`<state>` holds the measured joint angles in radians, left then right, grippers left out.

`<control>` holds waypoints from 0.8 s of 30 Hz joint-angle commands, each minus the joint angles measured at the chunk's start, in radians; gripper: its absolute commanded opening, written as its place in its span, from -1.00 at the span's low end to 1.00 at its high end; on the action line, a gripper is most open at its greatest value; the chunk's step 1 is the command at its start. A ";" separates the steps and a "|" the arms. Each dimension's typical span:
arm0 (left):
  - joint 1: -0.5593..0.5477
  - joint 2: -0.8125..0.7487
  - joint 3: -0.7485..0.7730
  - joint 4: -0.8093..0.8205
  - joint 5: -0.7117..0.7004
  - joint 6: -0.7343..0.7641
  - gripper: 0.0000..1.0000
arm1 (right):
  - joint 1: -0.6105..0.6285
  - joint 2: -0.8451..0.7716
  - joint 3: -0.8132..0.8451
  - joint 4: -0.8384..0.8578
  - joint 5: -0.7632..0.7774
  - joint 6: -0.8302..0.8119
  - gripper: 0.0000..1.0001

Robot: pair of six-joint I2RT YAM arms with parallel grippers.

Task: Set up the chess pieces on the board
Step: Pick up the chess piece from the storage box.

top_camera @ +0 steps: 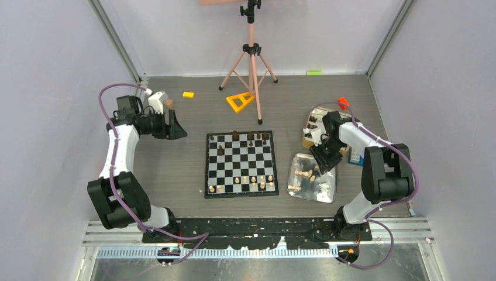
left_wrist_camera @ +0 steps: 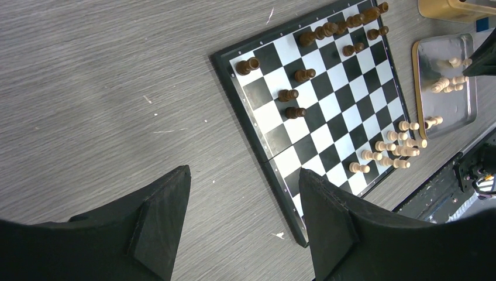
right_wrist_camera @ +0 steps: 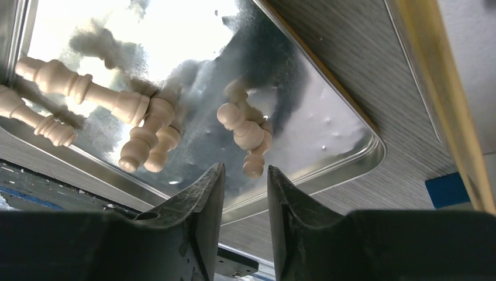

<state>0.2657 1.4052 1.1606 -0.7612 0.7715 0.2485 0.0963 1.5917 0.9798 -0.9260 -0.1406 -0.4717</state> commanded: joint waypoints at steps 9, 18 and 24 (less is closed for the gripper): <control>-0.005 -0.002 0.014 -0.010 0.028 0.024 0.41 | -0.012 0.051 0.059 0.022 -0.015 -0.037 -0.62; -0.068 -0.003 0.039 -0.025 0.053 0.063 0.42 | -0.014 -0.018 0.112 -0.067 -0.031 -0.054 -0.95; -0.298 0.004 0.069 0.034 0.081 0.048 0.41 | -0.012 -0.069 0.248 -0.160 -0.188 -0.047 -0.99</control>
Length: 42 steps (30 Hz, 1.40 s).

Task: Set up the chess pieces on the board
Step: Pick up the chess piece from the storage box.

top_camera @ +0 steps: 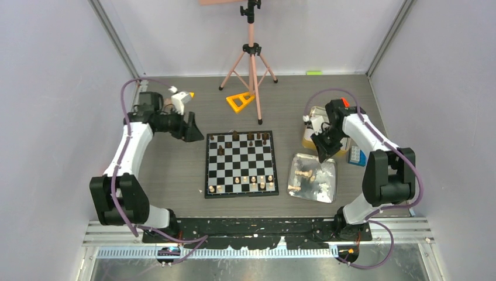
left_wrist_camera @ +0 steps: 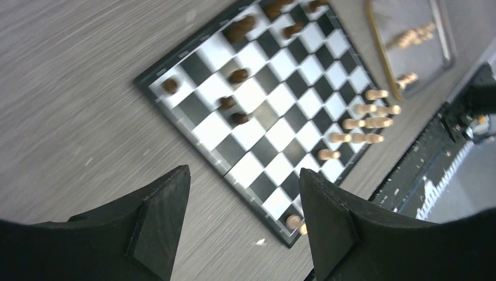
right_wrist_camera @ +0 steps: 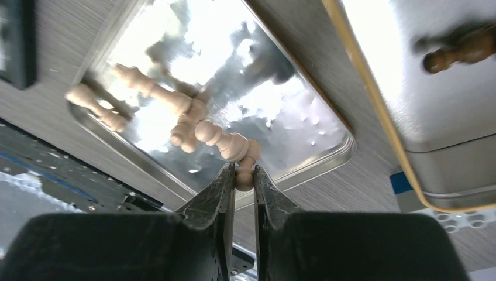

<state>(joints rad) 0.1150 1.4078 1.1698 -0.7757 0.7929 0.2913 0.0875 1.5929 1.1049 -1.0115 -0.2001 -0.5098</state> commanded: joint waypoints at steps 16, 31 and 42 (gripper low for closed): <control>-0.646 0.385 0.422 0.299 0.144 -0.383 0.29 | 0.147 -0.017 0.384 -0.112 -0.431 0.115 -0.99; -0.747 0.497 0.478 0.469 0.103 -0.619 0.07 | 0.175 0.010 0.397 -0.083 -0.498 0.194 -0.99; -0.779 0.528 0.503 0.454 0.081 -0.633 -0.17 | 0.176 -0.006 0.377 -0.059 -0.476 0.222 -0.99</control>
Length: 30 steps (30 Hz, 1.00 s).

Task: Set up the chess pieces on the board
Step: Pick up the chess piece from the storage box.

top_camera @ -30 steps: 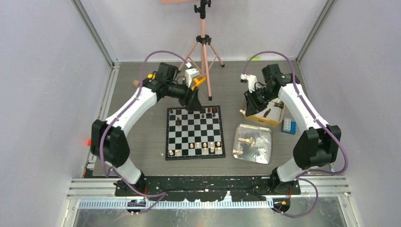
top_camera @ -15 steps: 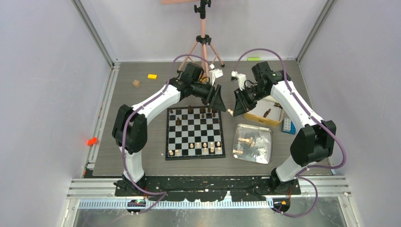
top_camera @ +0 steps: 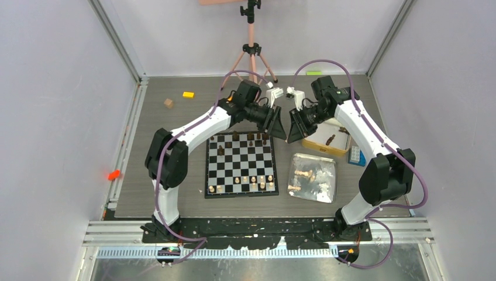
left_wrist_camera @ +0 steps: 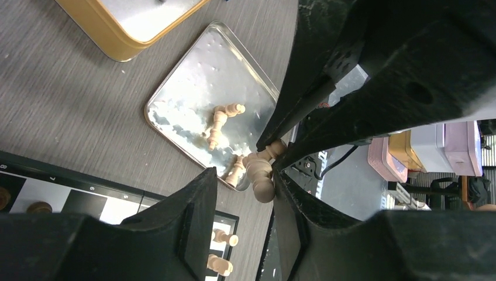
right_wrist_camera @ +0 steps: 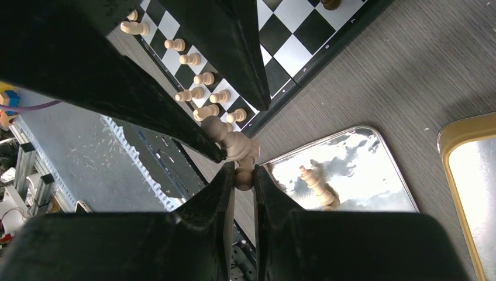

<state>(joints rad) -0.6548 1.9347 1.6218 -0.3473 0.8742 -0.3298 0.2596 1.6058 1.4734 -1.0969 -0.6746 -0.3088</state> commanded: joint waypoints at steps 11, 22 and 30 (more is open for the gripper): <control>-0.014 -0.014 0.044 0.018 0.011 -0.003 -0.33 | 0.013 -0.033 -0.017 0.035 0.034 0.030 -0.99; -0.017 -0.032 0.033 0.016 0.015 0.000 -0.31 | 0.013 -0.046 -0.028 0.041 0.055 0.034 -0.99; -0.024 -0.011 0.046 0.024 0.029 -0.016 -0.43 | 0.015 -0.050 -0.033 0.043 0.059 0.036 -0.99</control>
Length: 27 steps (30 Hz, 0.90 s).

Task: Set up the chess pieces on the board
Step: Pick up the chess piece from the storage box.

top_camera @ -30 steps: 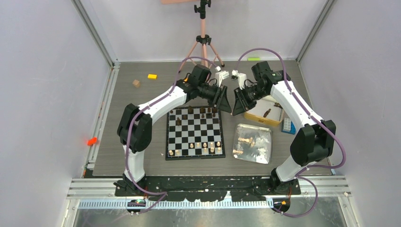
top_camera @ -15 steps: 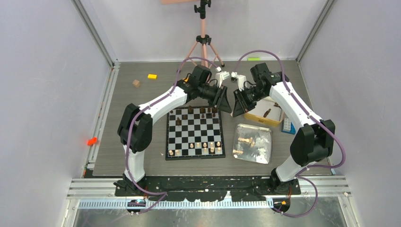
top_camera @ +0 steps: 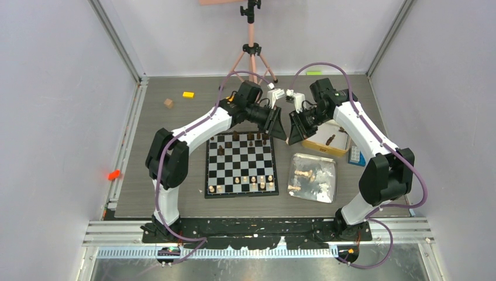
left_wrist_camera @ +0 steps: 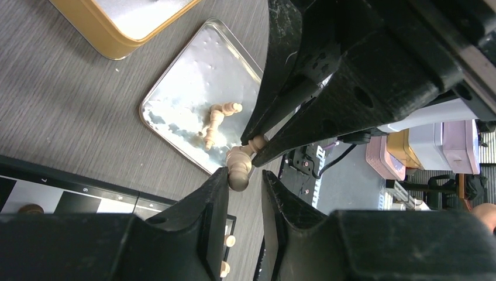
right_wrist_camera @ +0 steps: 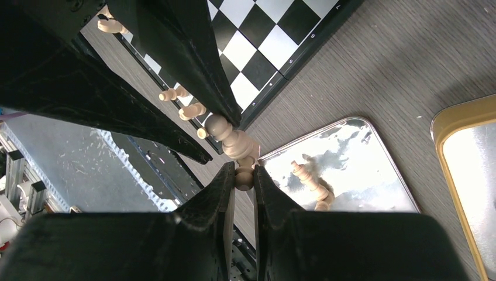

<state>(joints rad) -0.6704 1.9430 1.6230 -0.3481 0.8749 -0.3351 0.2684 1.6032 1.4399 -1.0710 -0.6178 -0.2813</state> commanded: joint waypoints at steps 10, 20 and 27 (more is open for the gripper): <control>-0.002 -0.044 0.038 -0.031 0.006 0.058 -1.00 | 0.005 -0.069 -0.019 0.022 0.056 -0.002 -0.99; 0.054 -0.207 -0.038 -0.470 -0.219 0.557 -1.00 | -0.054 -0.111 -0.075 0.020 0.086 -0.046 -0.99; 0.055 -0.413 -0.324 -0.574 -0.522 0.787 -1.00 | -0.061 -0.106 -0.141 0.072 0.092 -0.073 -0.99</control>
<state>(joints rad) -0.6109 1.6299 1.4101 -0.7925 0.5503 0.2520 0.2062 1.5223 1.3231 -1.0473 -0.5343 -0.3199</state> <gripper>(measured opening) 0.064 0.197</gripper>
